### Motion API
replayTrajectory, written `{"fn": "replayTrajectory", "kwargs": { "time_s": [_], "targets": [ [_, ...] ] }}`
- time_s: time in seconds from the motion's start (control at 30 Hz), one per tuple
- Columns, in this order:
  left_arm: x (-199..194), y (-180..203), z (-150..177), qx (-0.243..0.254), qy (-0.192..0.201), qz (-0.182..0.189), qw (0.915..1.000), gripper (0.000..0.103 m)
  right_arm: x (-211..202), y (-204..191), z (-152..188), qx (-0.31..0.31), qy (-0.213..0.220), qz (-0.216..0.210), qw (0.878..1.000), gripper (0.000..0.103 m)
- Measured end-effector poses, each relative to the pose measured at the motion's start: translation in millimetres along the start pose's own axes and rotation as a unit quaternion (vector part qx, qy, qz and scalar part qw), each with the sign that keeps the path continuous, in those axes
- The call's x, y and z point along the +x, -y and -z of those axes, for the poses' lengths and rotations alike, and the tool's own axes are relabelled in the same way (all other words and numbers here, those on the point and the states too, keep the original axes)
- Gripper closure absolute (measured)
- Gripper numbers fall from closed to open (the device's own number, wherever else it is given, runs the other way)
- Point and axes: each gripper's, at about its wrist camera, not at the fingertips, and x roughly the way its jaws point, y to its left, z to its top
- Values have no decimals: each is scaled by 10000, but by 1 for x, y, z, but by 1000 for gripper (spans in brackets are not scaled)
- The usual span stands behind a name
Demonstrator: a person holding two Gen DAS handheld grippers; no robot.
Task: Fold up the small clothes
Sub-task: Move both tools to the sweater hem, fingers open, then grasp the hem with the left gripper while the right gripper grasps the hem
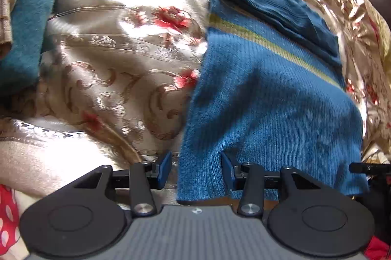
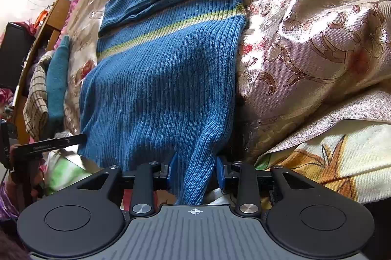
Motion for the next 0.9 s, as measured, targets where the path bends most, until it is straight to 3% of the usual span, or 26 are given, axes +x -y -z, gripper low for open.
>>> {"fn": "replayTrajectory", "kwargs": {
  "time_s": [0.27,0.43,0.7,0.77,0.9],
  "targets": [
    [8,2,-4,54,-80,-134,9999,54,2,-1,-1,-4,-21,-5,10000,71],
    [-5,-8,-12,-172,163,101,9997,54,1,0,0,51,11,-32,10000,71],
    [5,5,-8,284,13,-136,9995,55,2,1,-1,52,-17,-43,10000,71],
    [7,9,-7,432,-6,-169,9989,58,2,1,-1,60,-20,-48,10000,71],
    [7,9,-4,446,-126,6,9989,75,3,0,-1,42,-45,-61,10000,71]
  ]
}}
